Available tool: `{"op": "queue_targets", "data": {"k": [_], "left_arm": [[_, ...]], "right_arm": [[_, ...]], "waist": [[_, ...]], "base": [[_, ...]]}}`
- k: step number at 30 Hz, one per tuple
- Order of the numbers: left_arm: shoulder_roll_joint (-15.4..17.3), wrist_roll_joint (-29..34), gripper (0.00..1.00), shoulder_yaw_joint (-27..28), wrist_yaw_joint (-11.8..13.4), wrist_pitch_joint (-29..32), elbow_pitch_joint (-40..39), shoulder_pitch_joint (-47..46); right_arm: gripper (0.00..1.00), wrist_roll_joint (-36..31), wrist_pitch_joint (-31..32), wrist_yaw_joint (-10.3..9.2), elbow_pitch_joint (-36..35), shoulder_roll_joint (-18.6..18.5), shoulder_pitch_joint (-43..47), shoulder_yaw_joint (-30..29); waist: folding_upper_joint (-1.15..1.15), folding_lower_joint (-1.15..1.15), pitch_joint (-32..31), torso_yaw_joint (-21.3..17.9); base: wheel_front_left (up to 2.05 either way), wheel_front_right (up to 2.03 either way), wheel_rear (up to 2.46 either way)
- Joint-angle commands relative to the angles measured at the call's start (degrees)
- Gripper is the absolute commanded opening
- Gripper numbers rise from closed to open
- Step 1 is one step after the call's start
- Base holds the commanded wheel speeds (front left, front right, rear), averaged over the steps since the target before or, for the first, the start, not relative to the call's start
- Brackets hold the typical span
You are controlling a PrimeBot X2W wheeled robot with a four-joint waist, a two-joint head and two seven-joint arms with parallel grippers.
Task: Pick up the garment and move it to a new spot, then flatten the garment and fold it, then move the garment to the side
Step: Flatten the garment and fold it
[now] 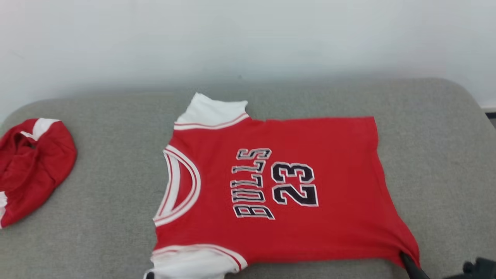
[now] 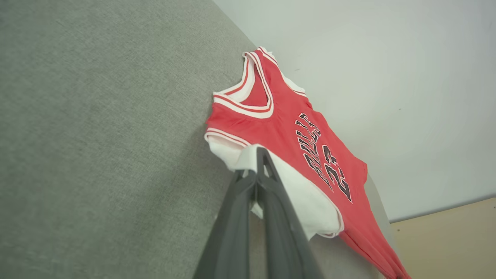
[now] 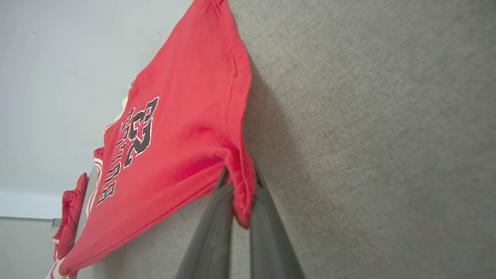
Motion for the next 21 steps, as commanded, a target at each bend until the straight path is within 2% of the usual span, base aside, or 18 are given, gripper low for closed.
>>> {"op": "queue_targets", "data": {"k": [1, 3, 10, 15, 21], "left_arm": [[0.1, 0.2, 0.0, -0.3, 0.0, 0.0, 0.2, 1.9], [-0.1, 0.0, 0.0, -0.4, -0.1, -0.1, 0.4, 3.0], [0.5, 1.7, 0.0, -2.8, -1.3, 0.7, 2.7, 2.1], [1.2, 2.6, 0.0, -3.4, -2.4, 1.1, 3.8, -0.9], [3.6, 3.8, 0.0, -3.9, -3.3, 3.6, 4.1, -6.5]], "right_arm": [[0.0, -0.5, 0.3, 0.04, 0.1, -0.4, 2.6, -1.7], [0.0, -2.2, 0.9, 0.04, 0.2, -0.8, 4.6, -3.2], [0.0, -4.6, 4.2, 0.04, 0.4, 2.6, 6.5, -7.4], [0.0, -5.3, 8.5, 0.04, -1.8, 6.5, 5.6, -10.4], [0.0, -6.0, 15.1, 0.04, -4.6, 11.2, 4.0, -15.7]], "waist": [[0.01, 0.02, -3.0, 1.8], [0.01, 0.02, -3.3, 1.9], [0.01, 0.02, -3.2, 1.7], [0.01, 0.02, -3.0, 0.7], [0.01, 0.02, -2.2, -0.6]], "base": [[0.0, 0.0, 0.0], [0.0, 0.0, 0.0], [0.0, 0.0, 0.0], [0.0, 0.0, 0.0], [0.0, 0.0, 0.0]]}}
